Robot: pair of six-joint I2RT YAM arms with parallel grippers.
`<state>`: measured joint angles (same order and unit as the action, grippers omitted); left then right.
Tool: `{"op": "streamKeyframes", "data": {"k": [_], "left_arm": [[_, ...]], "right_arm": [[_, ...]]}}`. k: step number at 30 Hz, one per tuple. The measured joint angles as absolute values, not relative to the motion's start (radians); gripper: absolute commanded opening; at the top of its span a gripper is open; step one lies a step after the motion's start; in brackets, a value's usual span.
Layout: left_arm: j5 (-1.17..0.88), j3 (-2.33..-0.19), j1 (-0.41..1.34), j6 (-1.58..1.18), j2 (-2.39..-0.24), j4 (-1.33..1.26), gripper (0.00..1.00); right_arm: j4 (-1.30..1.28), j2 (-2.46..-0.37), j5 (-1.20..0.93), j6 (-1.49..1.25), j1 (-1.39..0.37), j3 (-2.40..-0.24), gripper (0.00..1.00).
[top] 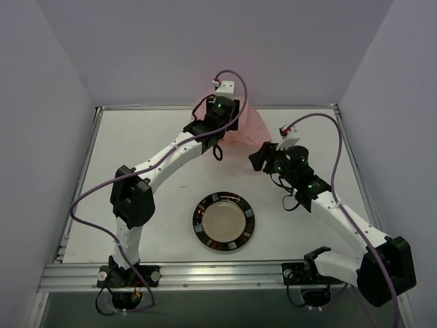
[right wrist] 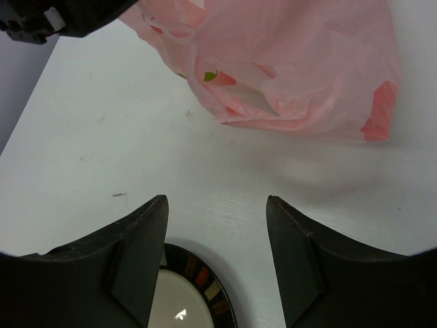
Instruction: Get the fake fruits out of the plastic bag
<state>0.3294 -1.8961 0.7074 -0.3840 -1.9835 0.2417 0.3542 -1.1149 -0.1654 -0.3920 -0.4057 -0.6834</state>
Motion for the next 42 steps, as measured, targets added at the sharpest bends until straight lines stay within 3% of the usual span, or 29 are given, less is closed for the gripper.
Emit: {"op": "streamKeyframes", "data": {"k": [2, 5, 10, 18, 20, 21, 22, 23, 24, 29, 36, 42], "left_arm": [[0.349, -1.896, 0.708, -0.356, -1.983, 0.243, 0.03], [0.366, -1.892, 0.707, -0.321, -1.973, 0.237, 0.02], [0.368, -1.718, 0.707, -0.316, -1.847, 0.193, 0.02], [0.347, -1.399, 0.684, -0.366, -1.610, 0.137, 0.02], [0.336, -1.336, 0.673, -0.383, -1.574, 0.121, 0.02], [0.329, -1.308, 0.670, -0.389, -1.559, 0.119, 0.02], [0.321, -1.283, 0.665, -0.397, -1.544, 0.115, 0.02], [0.315, -1.260, 0.661, -0.403, -1.531, 0.113, 0.02], [0.308, -1.230, 0.659, -0.409, -1.514, 0.105, 0.02], [0.278, -1.125, 0.658, -0.429, -1.419, 0.099, 0.02], [0.263, -0.968, 0.659, -0.460, -1.237, 0.085, 0.02], [0.251, -0.813, 0.669, -0.511, -1.191, 0.047, 0.02]], "right_arm": [[0.334, -1.156, -0.142, -0.366, -0.405, -0.727, 0.69], [0.304, -1.243, -0.126, -0.295, -0.400, -0.816, 0.83], [0.246, -1.415, -0.151, -0.175, -0.392, -1.005, 0.95], [0.220, -1.577, -0.200, -0.076, -0.421, -1.156, 0.97], [0.212, -1.616, -0.217, -0.058, -0.426, -1.184, 0.75], [0.212, -1.636, -0.225, -0.053, -0.426, -1.196, 0.59], [0.212, -1.652, -0.233, -0.050, -0.426, -1.201, 0.21], [0.206, -1.662, -0.242, -0.056, -0.426, -1.201, 0.07], [0.196, -1.666, -0.249, -0.065, -0.427, -1.201, 0.00], [0.175, -1.592, -0.244, -0.124, -0.439, -1.185, 0.00], [0.215, -1.246, -0.171, -0.237, -0.445, -1.129, 0.00], [0.299, -1.151, -0.082, -0.355, -0.389, -0.950, 0.00]]}}
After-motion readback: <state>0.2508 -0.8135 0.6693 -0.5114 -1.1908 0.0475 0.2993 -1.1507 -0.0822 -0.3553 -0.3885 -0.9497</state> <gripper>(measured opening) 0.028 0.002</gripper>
